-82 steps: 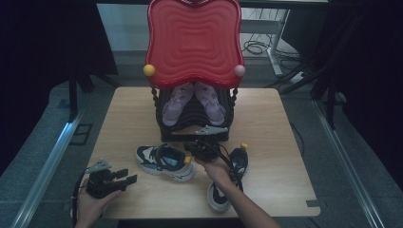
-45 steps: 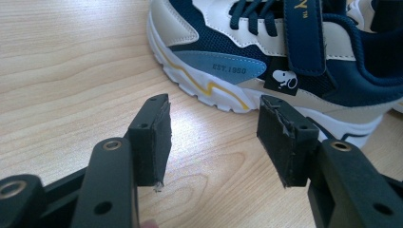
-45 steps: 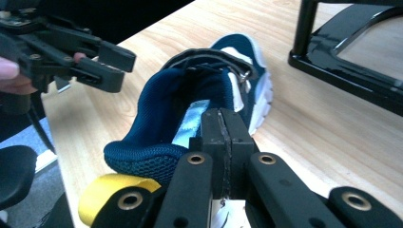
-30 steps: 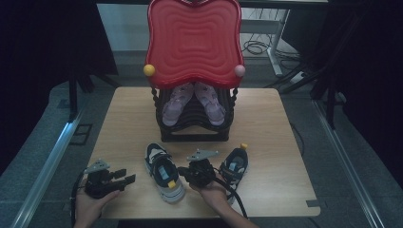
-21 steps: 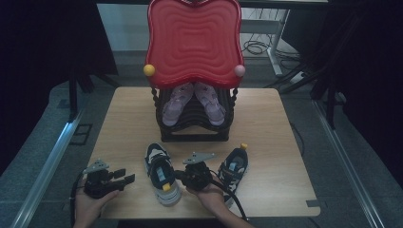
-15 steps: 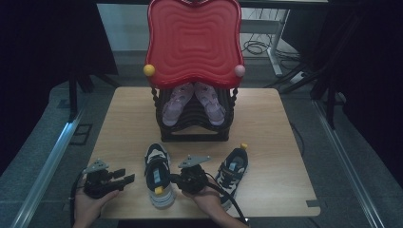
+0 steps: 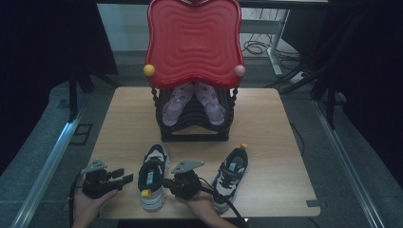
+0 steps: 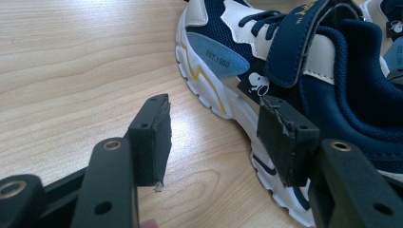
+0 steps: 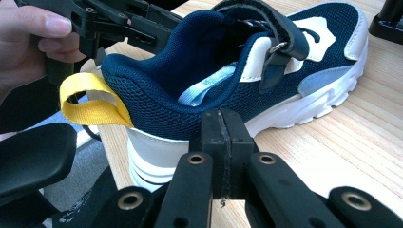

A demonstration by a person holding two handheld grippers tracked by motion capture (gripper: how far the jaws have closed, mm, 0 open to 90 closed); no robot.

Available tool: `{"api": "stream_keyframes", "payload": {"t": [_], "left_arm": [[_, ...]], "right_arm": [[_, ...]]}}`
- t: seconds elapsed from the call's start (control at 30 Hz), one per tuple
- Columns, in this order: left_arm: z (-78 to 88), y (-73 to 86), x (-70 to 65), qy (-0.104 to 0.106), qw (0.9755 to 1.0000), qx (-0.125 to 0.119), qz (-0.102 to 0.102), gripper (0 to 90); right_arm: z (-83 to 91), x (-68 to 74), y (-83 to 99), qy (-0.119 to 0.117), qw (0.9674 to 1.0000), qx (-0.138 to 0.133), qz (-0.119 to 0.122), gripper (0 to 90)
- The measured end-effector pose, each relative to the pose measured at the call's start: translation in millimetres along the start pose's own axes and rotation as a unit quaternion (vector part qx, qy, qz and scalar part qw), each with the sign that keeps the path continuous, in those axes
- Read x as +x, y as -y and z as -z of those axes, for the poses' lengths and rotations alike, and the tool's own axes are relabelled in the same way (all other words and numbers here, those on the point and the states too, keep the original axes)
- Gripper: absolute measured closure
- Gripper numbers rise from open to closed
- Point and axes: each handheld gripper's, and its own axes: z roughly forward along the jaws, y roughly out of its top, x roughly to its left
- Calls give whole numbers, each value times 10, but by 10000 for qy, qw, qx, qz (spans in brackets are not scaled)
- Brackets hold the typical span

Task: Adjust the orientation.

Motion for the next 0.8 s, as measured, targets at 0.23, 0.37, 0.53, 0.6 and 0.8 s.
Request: {"api": "stream_keyframes", "payload": {"t": [0.23, 0.37, 0.53, 0.6, 0.8], "left_arm": [[-4, 1, -3, -5, 10000, 6, 1, 455], [8, 1, 12, -19, 10000, -9, 21, 455], [52, 1, 52, -56, 9999, -79, 62, 456], [80, -5, 64, -78, 9999, -122, 65, 457], [170, -21, 101, -140, 9994, -288, 95, 458]], "right_arm": [[-14, -1, 18, -71, 10000, -63, 6, 891], [-55, 30, 25, -175, 9998, -112, 35, 891], [-119, 76, 21, -259, 9995, -156, 89, 891], [-132, 86, 19, -288, 9994, -160, 86, 891], [-178, 117, 30, -373, 9990, -227, 136, 890]]}}
